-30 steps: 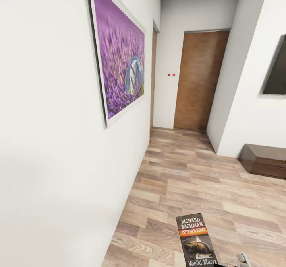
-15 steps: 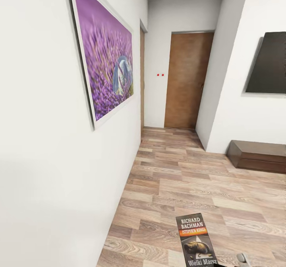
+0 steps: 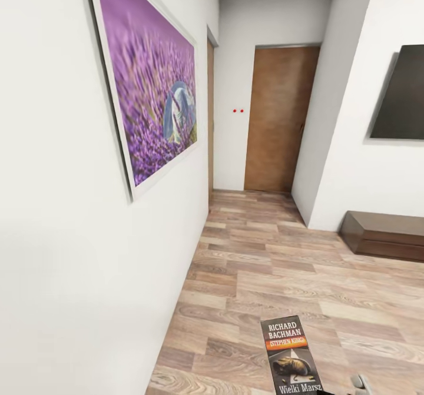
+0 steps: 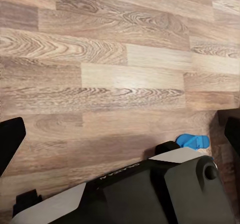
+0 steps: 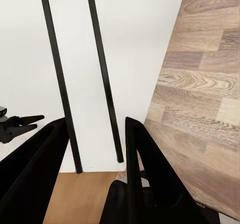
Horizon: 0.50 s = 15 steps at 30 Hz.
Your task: In the bedroom, move the book from the bed onto either nightstand, and place the two sandals side by side next to the bed.
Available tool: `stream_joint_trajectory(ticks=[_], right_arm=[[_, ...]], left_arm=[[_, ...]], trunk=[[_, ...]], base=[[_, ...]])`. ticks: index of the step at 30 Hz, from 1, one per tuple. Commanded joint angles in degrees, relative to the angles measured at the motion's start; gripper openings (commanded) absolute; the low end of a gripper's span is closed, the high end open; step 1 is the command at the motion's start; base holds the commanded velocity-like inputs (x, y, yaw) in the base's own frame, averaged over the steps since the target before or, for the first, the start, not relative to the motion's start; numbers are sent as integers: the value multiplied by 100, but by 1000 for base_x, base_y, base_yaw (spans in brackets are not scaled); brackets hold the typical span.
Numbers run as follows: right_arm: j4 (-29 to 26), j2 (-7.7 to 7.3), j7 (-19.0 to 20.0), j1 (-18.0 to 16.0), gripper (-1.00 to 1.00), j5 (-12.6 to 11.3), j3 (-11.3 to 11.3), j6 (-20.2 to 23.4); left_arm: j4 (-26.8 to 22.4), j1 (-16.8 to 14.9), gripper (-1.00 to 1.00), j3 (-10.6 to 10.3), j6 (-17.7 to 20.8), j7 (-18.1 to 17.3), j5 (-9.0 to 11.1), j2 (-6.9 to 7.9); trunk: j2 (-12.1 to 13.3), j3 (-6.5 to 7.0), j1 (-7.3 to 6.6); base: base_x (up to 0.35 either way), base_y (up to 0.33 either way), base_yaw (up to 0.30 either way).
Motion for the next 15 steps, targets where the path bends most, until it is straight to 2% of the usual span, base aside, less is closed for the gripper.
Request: stream_joint_trajectory(ticks=[1,5,9,15], right_arm=[[7,-1,19,-7,-100,-14,-17,13],[7,-1,19,-7,-100,-14,-17,13],[7,-1,19,-7,-100,-14,-17,13],[7,-1,19,-6,-100,-14,-17,13]], left_arm=[[7,-6,100,-36,-15,-18,54,2],[7,-6,100,-36,-15,-18,54,2],[7,-6,100,-36,-15,-19,54,2],[7,-6,100,-36,-15,-19,54,2]], trunk=[[-11,-12,6],[-11,-12,6],[-11,-12,6],[-11,-12,6]], base=[[309,0,-24],[311,0,-65],[314,0,-201],[92,0,-286]])
